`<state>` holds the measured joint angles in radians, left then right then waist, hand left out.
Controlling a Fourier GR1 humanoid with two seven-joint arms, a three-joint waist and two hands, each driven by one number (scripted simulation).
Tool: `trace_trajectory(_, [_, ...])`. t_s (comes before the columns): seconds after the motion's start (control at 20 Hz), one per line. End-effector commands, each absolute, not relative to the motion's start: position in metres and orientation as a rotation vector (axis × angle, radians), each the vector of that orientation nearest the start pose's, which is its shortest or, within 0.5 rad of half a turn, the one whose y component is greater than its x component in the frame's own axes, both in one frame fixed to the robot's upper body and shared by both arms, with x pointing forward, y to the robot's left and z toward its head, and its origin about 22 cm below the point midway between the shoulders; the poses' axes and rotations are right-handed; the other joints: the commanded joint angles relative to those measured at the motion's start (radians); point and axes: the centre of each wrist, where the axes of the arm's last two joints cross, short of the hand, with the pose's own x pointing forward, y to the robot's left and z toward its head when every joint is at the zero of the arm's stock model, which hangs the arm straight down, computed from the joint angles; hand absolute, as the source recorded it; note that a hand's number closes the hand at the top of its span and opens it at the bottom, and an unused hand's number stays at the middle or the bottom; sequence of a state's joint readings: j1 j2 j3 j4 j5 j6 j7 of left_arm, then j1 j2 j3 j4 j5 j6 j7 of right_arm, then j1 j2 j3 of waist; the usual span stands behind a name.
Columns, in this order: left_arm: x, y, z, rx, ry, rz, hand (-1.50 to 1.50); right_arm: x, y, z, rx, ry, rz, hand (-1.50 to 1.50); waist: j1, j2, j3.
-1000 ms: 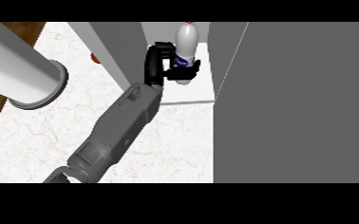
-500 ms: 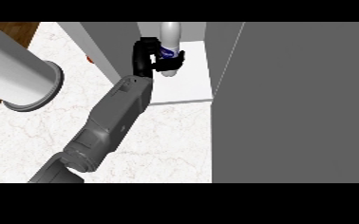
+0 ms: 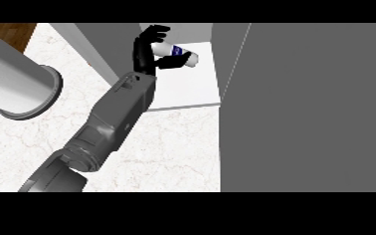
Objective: Pick up the bottled water, place it into the cabinet and close the cabinet
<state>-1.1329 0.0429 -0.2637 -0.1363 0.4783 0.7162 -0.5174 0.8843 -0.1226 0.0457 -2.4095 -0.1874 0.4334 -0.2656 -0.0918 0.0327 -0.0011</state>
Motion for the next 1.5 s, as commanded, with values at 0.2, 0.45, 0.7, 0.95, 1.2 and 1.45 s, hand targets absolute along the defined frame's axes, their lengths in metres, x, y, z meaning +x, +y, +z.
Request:
trace_trajectory(0.2, [0.438,0.133,0.035,0.551,-1.706,-0.02,-1.5,0.043,-0.276,0.096,0.251,-1.864,0.134,-1.5,-0.005,0.001,0.0])
trace_trajectory(0.45, [0.444,0.113,0.057,0.355,-1.816,-0.005,-1.5,0.039,-0.265,0.111,0.273,-1.86,0.166,-1.5,-0.007,0.0,-0.002])
trace_trajectory(0.7, [0.44,0.09,0.061,0.167,-1.923,0.052,-1.5,0.04,-0.267,0.104,0.31,-1.844,0.173,-1.5,0.019,-0.012,-0.001])
trace_trajectory(0.95, [0.442,0.09,0.065,0.085,-1.927,0.049,-1.5,0.037,-0.263,0.103,0.284,-1.853,0.146,-1.5,0.033,-0.019,0.0])
trace_trajectory(1.2, [0.432,0.085,0.05,0.042,-1.895,0.047,-1.5,0.031,-0.259,0.123,0.281,-1.836,0.128,-1.5,0.062,-0.032,0.0])
trace_trajectory(1.45, [0.425,0.08,0.052,-0.003,-1.91,0.052,-1.5,0.033,-0.261,0.111,0.271,-1.828,0.125,-1.5,0.077,-0.038,0.001])
